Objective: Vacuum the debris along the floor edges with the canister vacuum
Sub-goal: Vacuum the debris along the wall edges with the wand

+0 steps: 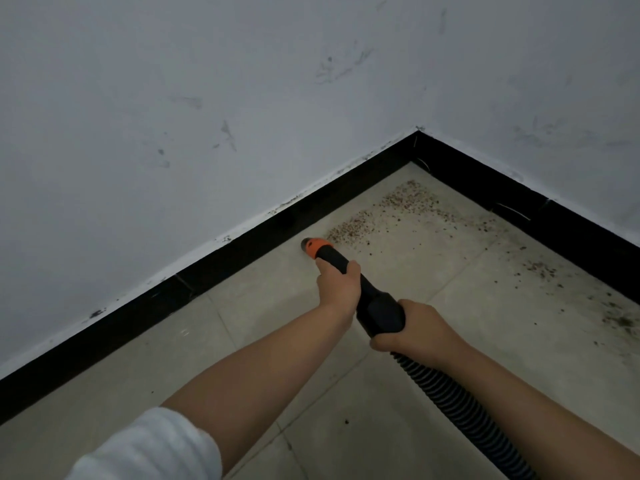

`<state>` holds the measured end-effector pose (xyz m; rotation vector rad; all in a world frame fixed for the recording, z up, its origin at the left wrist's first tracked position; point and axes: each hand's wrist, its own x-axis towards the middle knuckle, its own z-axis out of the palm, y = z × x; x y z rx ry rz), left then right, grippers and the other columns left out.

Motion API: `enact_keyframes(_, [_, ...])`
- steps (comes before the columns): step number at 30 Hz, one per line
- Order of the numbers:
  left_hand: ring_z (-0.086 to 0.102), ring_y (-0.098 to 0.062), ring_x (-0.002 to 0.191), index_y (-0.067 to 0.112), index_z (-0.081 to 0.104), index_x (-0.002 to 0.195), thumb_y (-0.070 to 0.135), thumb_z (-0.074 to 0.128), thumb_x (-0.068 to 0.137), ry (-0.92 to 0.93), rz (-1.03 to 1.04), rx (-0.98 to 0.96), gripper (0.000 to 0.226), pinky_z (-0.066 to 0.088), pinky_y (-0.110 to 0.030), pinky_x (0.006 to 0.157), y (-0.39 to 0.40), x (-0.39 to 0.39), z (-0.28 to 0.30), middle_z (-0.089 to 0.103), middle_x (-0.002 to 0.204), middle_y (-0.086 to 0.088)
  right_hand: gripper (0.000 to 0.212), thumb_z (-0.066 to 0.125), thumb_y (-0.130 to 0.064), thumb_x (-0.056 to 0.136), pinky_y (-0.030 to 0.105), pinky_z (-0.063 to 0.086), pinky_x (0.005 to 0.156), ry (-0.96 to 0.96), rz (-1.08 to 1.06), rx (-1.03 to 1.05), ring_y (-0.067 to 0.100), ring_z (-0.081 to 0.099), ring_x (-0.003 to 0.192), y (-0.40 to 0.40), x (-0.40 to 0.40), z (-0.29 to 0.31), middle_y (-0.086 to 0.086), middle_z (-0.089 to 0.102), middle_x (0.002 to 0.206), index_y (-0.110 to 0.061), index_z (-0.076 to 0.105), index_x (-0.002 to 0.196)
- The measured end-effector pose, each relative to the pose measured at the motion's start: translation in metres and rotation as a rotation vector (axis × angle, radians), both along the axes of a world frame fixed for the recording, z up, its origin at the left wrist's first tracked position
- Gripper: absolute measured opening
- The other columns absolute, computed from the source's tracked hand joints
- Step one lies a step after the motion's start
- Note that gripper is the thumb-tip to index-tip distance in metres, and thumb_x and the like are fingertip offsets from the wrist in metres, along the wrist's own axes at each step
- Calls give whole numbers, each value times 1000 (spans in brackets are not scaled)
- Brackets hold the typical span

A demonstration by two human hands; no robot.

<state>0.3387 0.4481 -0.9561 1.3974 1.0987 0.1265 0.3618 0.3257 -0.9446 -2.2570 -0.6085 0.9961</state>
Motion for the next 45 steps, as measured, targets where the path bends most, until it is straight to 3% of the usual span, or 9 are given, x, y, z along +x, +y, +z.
enact_keyframes(4, [51, -27, 107, 12, 13, 147, 23, 42, 97, -9, 14, -14, 59, 44, -29, 82, 4, -1, 1, 45, 131, -14, 31, 76, -25, 69, 23, 38, 54, 1, 18, 0, 11, 50, 64, 2, 1, 4, -1, 51, 76, -15, 48, 78])
enact_keyframes(9, [50, -30, 115, 15, 6, 149, 25, 43, 96, 9, 51, -55, 66, 45, -34, 91, -3, -3, 1, 41, 136, -14, 30, 76, -24, 69, 23, 38, 56, 2, 76, -32, 11, 50, 64, -5, 4, 13, -1, 52, 76, -15, 48, 75])
enact_keyframes(15, [52, -25, 103, 14, 15, 146, 22, 45, 95, -7, 181, -58, 59, 43, -29, 80, -7, -19, 9, 46, 129, -14, 28, 75, -22, 71, 20, 38, 54, 11, 178, -26, 8, 50, 63, -2, 2, 16, -3, 51, 75, -16, 49, 78])
enact_keyframes(20, [50, -26, 109, 14, 7, 149, 23, 43, 96, 63, 367, -18, 64, 40, -29, 82, 7, -65, 10, 42, 134, -15, 28, 76, -22, 69, 21, 42, 58, 58, 391, -27, 7, 52, 65, 25, -13, 12, -4, 55, 78, -18, 51, 79])
enact_keyframes(24, [47, -20, 101, 12, 3, 148, 24, 40, 98, 123, 482, 34, 64, 37, -26, 83, 21, -112, 13, 41, 135, -15, 31, 76, -24, 70, 17, 40, 55, 40, 650, -29, 3, 50, 66, 55, -35, 11, -7, 52, 78, -24, 46, 76])
enact_keyframes(29, [44, -28, 122, 10, -5, 148, 25, 40, 98, 181, 638, 4, 69, 35, -29, 97, 27, -153, 12, 36, 141, -16, 32, 77, -24, 69, 20, 45, 62, 91, 855, -36, 7, 53, 72, 78, -55, 10, -8, 52, 82, -21, 50, 85])
enact_keyframes(32, [46, -26, 118, 9, 0, 148, 23, 41, 98, 171, 710, -11, 66, 33, -24, 88, 29, -168, 10, 40, 138, -15, 32, 77, -24, 69, 21, 46, 62, 113, 916, -51, 7, 53, 72, 90, -65, 8, -8, 52, 82, -22, 48, 83])
enact_keyframes(38, [47, -28, 120, 10, 6, 149, 23, 40, 98, 157, 748, 4, 62, 37, -32, 101, 38, -178, 3, 43, 137, -16, 33, 76, -27, 68, 19, 44, 57, 88, 923, -30, 6, 53, 68, 101, -79, 2, -7, 52, 80, -24, 45, 76])
enact_keyframes(45, [50, -27, 114, 14, 24, 145, 20, 43, 97, 102, 677, 56, 52, 41, -32, 95, 54, -168, 5, 48, 132, -13, 36, 77, -30, 67, 21, 45, 56, 80, 709, 49, 8, 54, 69, 99, -96, -7, -8, 51, 79, -25, 42, 77])
